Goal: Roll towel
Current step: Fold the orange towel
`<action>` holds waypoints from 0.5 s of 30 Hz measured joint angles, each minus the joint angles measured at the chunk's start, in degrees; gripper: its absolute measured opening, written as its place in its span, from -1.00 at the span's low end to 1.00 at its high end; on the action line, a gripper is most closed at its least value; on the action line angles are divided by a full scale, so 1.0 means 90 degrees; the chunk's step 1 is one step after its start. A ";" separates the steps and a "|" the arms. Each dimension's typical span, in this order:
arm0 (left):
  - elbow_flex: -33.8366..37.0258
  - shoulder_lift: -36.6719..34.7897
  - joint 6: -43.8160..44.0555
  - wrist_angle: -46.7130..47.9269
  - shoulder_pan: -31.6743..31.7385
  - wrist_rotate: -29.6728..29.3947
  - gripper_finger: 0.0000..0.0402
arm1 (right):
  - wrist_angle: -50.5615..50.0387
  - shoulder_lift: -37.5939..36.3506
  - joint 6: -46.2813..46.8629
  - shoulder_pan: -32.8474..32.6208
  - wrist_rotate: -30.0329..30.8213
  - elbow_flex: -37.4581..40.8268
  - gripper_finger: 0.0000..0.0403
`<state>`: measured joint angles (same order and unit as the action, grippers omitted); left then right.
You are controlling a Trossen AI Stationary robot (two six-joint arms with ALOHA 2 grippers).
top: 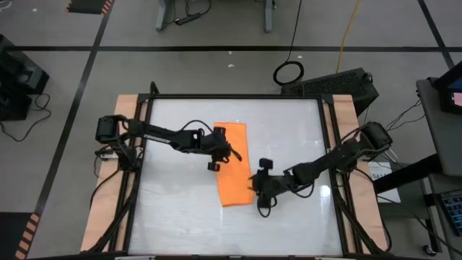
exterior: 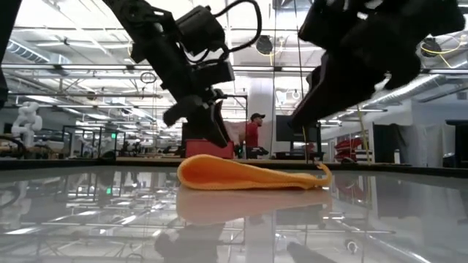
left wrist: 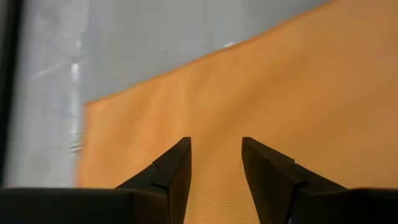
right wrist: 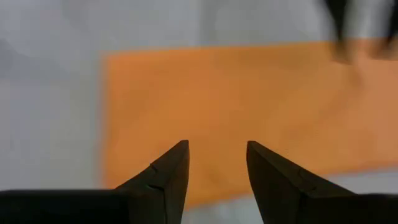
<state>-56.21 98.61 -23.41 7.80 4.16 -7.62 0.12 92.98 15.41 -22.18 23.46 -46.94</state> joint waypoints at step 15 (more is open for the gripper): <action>0.0137 0.0367 0.0621 0.0286 -0.1171 0.0510 -0.27 | 0.0606 0.0597 -0.1077 0.1532 -0.0986 0.0010 -0.24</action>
<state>-54.97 101.91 -17.82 10.37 -6.38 -3.03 5.57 98.36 5.71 -8.40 14.58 -46.85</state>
